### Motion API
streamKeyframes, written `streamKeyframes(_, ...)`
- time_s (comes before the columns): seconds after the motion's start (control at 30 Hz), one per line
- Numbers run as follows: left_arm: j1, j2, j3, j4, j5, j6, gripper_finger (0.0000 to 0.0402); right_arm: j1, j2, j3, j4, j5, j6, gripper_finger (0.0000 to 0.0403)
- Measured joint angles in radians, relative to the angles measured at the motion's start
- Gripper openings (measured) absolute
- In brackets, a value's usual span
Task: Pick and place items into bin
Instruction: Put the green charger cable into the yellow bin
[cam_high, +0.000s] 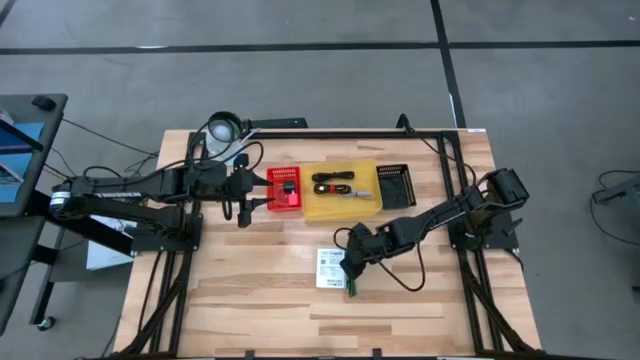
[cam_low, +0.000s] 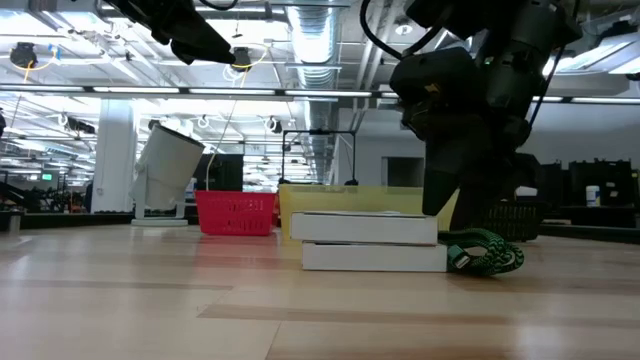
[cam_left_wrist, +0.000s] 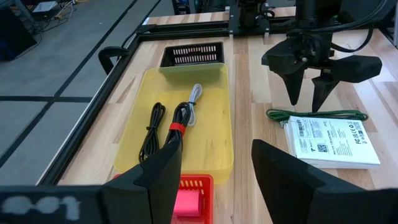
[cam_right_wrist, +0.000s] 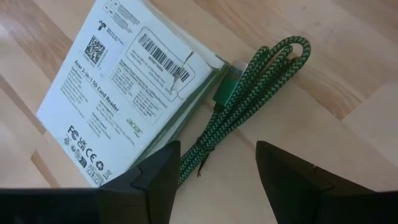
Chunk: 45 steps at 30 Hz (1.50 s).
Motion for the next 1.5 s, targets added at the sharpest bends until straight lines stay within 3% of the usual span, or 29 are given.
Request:
streamKeyframes(0.3, 0.000, 0.000, 0.000, -0.001, 0.000, 0.000, 0.0187, -0.017, 0.075, 0.002, 0.032, -0.042, -0.025, 0.0205)
streamKeyframes(0.6, 0.000, 0.000, 0.000, 0.000, 0.000, 0.000, 0.0187, -0.029, 0.068, 0.001, 0.047, -0.057, -0.034, 0.0199)
streamKeyframes(0.8, 0.000, 0.000, 0.000, 0.000, 0.000, 0.000, 0.0187, -0.029, 0.068, 0.001, 0.031, -0.056, -0.042, 0.0160)
streamKeyframes(1.27, 0.000, 0.000, 0.000, -0.006, 0.000, 0.000, 0.0187, -0.030, 0.068, 0.000, -0.002, -0.053, -0.072, 0.0020)
streamKeyframes(1.5, 0.000, 0.000, 0.000, -0.010, 0.000, 0.000, 0.0187, -0.034, 0.043, -0.001, -0.046, -0.058, -0.088, 0.0028)
